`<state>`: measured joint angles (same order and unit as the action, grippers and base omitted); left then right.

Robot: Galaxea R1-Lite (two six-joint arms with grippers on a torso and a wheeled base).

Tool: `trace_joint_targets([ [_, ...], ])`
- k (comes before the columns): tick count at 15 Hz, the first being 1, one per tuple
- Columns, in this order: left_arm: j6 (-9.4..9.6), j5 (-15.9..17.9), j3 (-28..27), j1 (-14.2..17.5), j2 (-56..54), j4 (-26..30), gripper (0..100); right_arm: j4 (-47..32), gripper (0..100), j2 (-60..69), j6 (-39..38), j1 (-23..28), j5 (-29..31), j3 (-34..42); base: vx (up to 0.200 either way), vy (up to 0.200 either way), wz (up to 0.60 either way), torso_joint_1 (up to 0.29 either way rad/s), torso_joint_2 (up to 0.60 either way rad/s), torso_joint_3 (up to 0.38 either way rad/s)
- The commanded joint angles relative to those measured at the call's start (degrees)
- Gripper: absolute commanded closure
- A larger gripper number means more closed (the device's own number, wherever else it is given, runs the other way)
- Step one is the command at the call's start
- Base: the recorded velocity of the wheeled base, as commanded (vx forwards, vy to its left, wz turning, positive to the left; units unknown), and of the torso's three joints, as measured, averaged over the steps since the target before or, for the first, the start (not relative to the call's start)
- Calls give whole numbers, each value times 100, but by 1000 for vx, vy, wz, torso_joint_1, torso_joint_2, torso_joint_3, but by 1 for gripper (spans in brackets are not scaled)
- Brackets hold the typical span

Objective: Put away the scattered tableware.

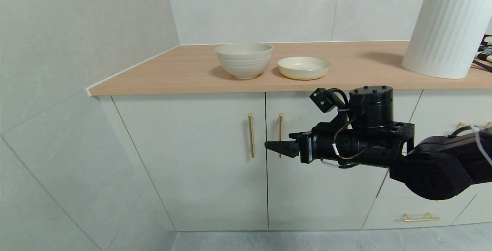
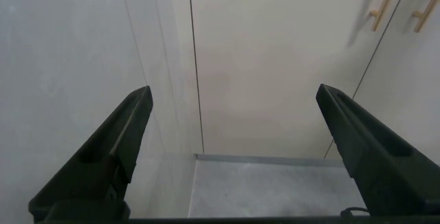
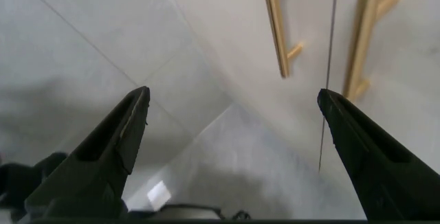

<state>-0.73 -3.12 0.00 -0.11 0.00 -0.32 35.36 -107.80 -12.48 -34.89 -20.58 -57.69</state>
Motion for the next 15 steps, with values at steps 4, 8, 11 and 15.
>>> trace_joint_targets([
  [4,-6,-4,0,2,9,-3,0,172,0,-593,-52,35,449,-463,0,0,0,0,0,0],
  [8,3,-4,0,2,9,-3,0,208,0,-813,-263,184,520,-718,0,0,0,0,0,0],
  [11,-6,-4,0,2,0,-3,0,216,0,-1032,-712,175,537,-937,0,0,0,0,0,0],
  [15,-6,4,0,2,9,-3,0,234,0,-1138,-887,175,520,-990,0,0,0,0,0,0],
])
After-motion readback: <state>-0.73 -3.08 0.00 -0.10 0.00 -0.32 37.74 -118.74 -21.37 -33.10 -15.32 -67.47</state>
